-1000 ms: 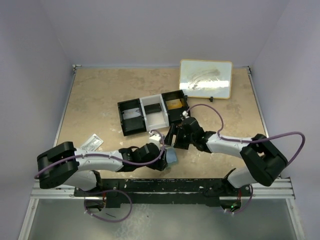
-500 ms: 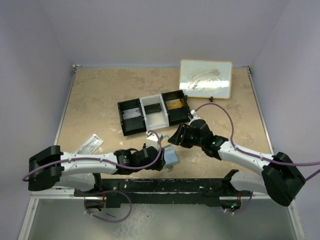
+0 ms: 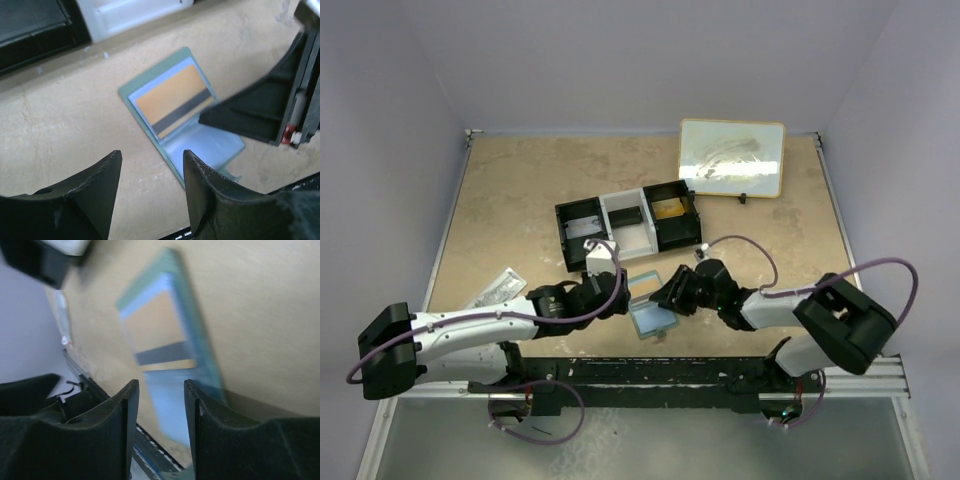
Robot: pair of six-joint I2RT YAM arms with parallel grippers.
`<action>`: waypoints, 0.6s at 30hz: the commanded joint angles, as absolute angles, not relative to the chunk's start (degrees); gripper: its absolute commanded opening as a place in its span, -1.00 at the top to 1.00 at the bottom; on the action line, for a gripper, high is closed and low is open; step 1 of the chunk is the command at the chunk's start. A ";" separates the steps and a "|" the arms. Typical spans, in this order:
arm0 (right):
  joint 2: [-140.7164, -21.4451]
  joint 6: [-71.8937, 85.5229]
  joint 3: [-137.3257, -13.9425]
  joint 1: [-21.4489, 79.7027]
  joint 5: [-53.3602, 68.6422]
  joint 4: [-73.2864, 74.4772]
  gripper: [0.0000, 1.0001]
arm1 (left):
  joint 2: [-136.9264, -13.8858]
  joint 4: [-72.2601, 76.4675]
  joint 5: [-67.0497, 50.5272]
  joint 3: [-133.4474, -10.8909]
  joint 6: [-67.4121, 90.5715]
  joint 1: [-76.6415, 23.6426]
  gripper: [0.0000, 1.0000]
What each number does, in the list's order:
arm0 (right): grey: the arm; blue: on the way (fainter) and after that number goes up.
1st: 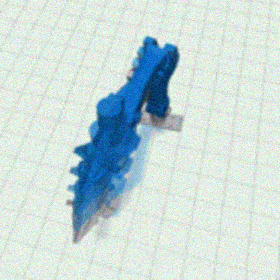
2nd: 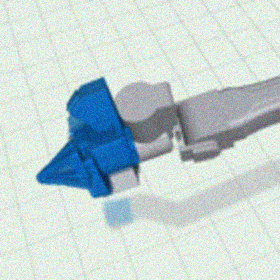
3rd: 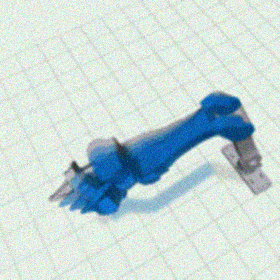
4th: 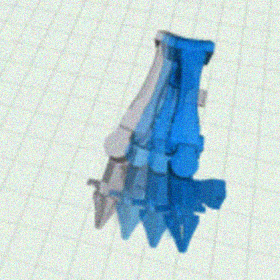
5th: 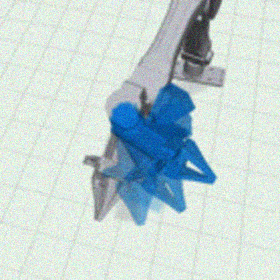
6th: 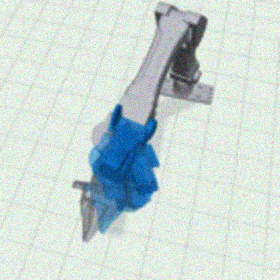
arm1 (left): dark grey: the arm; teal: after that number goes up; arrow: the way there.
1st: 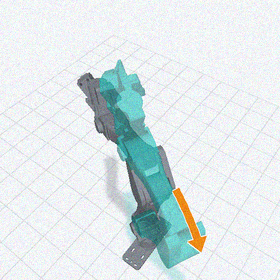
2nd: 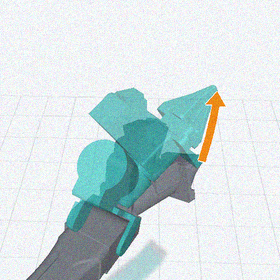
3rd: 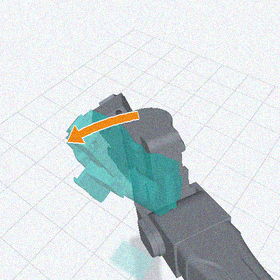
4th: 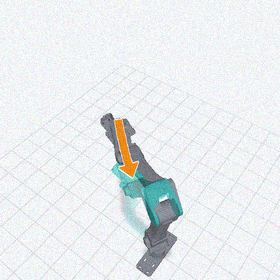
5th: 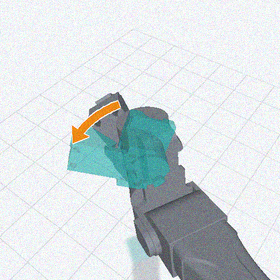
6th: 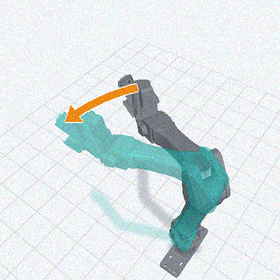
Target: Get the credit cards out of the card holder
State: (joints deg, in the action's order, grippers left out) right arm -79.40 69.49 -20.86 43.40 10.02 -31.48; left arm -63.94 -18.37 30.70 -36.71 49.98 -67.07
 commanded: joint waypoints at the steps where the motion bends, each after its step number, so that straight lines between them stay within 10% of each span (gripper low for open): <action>1: -86.54 80.07 -13.51 43.59 8.12 -40.82 0.12 | -63.02 -17.23 28.45 -37.11 49.12 -62.88 -0.02; 18: -95.17 86.84 -8.62 43.12 5.98 -51.11 0.15 | -84.45 -11.76 15.92 -50.41 37.41 -54.73 -0.08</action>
State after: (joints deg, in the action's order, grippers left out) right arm -95.53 88.77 -10.33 43.07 11.03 -63.86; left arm -81.32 -15.64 22.13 -46.70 41.54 -57.32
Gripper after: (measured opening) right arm 0.429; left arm 0.540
